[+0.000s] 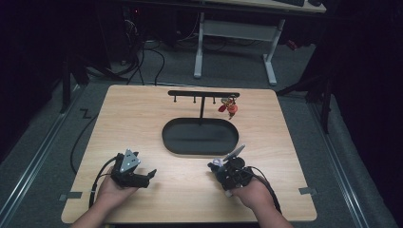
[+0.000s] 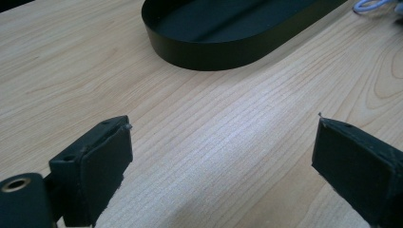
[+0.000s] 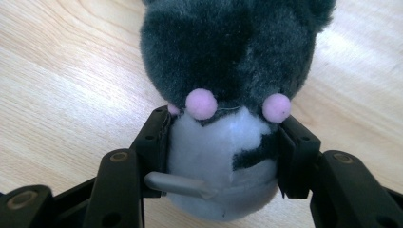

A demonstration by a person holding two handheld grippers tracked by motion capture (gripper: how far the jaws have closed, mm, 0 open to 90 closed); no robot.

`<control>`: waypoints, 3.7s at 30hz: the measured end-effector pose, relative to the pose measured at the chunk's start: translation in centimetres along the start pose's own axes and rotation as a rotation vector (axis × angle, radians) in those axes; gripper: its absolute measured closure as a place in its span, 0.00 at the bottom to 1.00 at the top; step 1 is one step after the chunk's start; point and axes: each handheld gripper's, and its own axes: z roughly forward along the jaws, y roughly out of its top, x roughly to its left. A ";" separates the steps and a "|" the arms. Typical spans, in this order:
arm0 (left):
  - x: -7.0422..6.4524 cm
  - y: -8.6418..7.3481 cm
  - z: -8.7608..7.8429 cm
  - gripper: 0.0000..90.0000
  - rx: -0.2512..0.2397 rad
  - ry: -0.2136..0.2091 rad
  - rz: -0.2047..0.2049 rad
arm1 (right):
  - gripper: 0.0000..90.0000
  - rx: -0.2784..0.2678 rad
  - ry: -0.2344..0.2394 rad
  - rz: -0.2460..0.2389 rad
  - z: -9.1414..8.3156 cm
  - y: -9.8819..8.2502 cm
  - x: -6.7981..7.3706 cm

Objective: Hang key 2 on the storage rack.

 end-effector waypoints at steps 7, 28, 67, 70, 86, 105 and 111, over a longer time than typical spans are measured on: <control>0.0 0.0 0.0 0.08 -0.007 0.004 0.000 | 0.54 -0.036 -0.006 -0.023 -2.5 0.6 -0.2; 0.5 -1.9 -2.7 0.09 -0.020 0.040 -0.023 | 0.54 -0.072 0.010 -0.040 -7.5 4.1 -2.1; 1.7 -3.0 -4.0 0.10 -0.018 0.051 -0.065 | 0.53 -0.143 -0.011 -0.017 -14.7 13.6 -2.7; 1.7 -3.0 -4.1 0.10 -0.018 0.052 -0.065 | 0.53 -0.148 -0.034 -0.009 -14.8 14.1 -2.9; 1.7 -2.9 -3.9 0.10 -0.019 0.045 -0.058 | 0.53 -0.110 -0.055 -0.005 -12.5 13.6 -3.2; 1.5 -2.9 -3.6 0.11 -0.005 0.035 -0.042 | 0.43 -0.126 -0.020 0.032 -8.1 14.1 -3.9; 1.5 -2.9 -3.6 0.11 -0.008 0.038 -0.045 | 0.32 -0.151 -0.033 0.034 -7.6 14.0 -4.1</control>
